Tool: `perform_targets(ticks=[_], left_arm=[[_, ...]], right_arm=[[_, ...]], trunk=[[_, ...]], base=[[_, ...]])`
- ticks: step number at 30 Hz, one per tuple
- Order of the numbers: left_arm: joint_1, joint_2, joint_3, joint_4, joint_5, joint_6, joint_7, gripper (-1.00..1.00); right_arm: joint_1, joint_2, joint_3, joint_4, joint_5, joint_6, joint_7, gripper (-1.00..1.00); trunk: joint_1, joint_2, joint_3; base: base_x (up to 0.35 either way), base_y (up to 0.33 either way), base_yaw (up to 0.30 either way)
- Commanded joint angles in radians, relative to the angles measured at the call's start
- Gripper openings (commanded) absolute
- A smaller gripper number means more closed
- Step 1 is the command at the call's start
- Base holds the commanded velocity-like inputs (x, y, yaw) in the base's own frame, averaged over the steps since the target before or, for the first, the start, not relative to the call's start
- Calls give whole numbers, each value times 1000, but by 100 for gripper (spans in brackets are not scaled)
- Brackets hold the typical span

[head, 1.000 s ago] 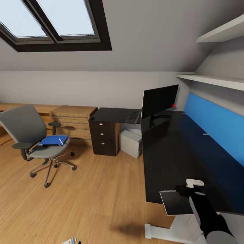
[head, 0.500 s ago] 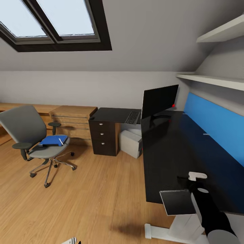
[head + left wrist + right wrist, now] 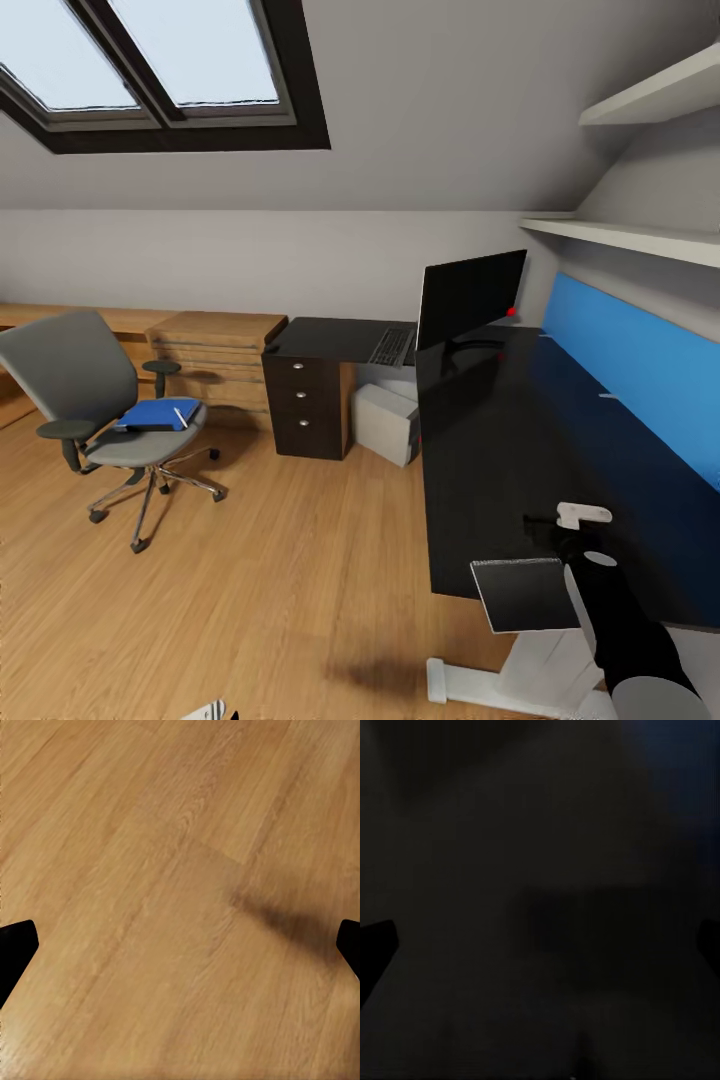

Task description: In the bedroom, organize the workspace by keeping the computer under the desk, ensuring the monitor is on the desk, placing the keyboard on the desk next to the monitor, placing the mouse on the desk next to the keyboard, moving the folder from the swivel chair onto the desk next to the mouse, stacking the notebook on top of the folder with the pen on top of the notebook, and positioning the swivel chair next to the desk.

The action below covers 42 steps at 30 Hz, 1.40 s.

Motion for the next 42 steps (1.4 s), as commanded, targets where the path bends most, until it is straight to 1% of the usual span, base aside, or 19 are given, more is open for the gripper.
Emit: perform_targets(ticks=[1,14,20,21,26,30,36,39,42], left_arm=[[-1,0,-7,1,11,-3,-5,100],[0,0,-7,1,11,-3,-5,100],[-1,2,-6,1,11,-3,-8,100],[0,2,-6,1,11,-3,-8,100],[-1,2,-6,1,11,-3,-8,100],[-1,2,-6,1,10,-3,-9,100],[-1,2,-6,1,9,-3,-10,100],[-1,2,-6,1,9,-3,-10,100],[-1,1,-6,1,9,-3,-10,100]], right_arm=[[-1,0,-1,-1,10,6,2,100],[-1,6,0,3,7,6,2,100],[-1,4,-1,3,-28,5,2,100],[-1,3,-1,3,-45,4,2,100],[-1,0,-2,3,-82,3,2,100],[-1,-2,-2,3,-99,3,2,100],[-1,-3,-2,3,-107,2,1,100],[-1,-4,-9,3,-108,2,1,100],[-1,-3,-46,3,-109,1,1,100]], trunk=[[0,-1,-1],[0,-1,-1],[0,-1,-1],[0,-1,-1],[0,-1,-1],[0,-1,-1],[0,-1,-1],[0,-1,-1],[0,-1,-1]], base=[[-159,0,0],[-292,12,0],[-304,160,0],[-292,200,0],[-287,211,0],[-278,227,0],[-220,219,0],[-75,82,0],[-31,34,0]])
